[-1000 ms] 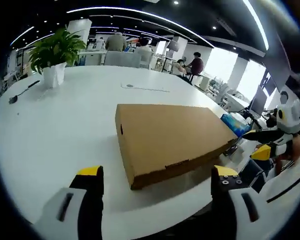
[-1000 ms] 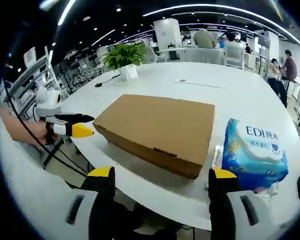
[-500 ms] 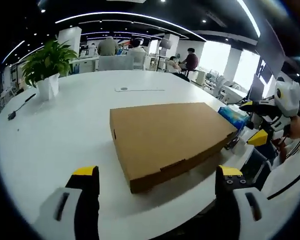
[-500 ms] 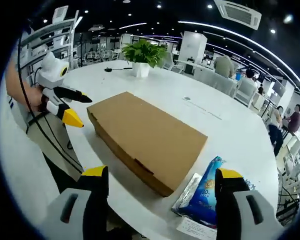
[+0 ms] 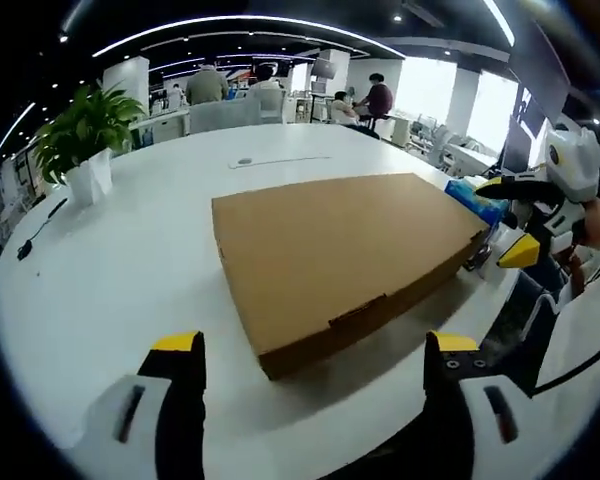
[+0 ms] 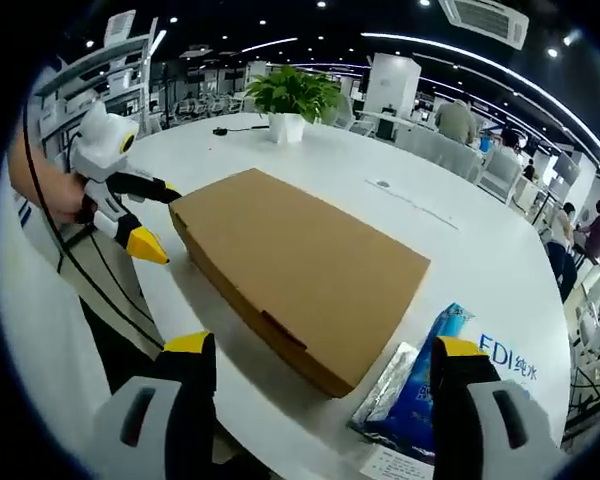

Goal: Operate the shoe box by opening the lid, removing the specified soft item, and placing it in the target area until the item is outside and the box remains undamaged.

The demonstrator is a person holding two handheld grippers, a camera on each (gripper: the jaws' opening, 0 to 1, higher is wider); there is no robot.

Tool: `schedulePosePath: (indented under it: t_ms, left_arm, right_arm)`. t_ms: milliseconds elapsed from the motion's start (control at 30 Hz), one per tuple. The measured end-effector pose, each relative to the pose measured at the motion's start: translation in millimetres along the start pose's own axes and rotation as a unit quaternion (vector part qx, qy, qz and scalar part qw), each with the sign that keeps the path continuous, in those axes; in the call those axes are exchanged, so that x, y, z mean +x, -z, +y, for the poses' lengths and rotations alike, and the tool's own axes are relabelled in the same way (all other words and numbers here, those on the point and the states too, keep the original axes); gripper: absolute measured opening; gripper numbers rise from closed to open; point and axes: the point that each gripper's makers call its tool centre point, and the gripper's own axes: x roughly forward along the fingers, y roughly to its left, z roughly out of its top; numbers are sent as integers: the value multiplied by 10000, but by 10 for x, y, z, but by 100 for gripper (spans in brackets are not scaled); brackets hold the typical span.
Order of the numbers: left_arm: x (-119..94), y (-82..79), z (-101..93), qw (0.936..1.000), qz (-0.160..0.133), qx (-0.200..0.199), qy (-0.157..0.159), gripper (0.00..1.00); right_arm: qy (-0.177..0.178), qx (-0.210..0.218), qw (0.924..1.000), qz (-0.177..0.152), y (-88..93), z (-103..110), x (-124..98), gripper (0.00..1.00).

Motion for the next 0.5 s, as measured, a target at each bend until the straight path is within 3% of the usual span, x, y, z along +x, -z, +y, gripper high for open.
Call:
schedulePosePath:
  t_ms: [100,167,367,500]
  left_arm:
    - [45,-70,43,9999,-84,-56,2,92]
    - [22,-132,25,9998,-187,-101,9,91]
    - [100,-3,43,9999,15,110,14,92]
    - [145,0,30,9997,-83,234,-8,89]
  right_arm:
    - [90,-97,9997,-182,-86,-13,-21,86]
    - [115,-163,9989,-428,-201,-17,-57,86]
    - [160,-115,9991,-381,-106,-75,20,86]
    - [163,326,9978,-549,-104,-88,53,90]
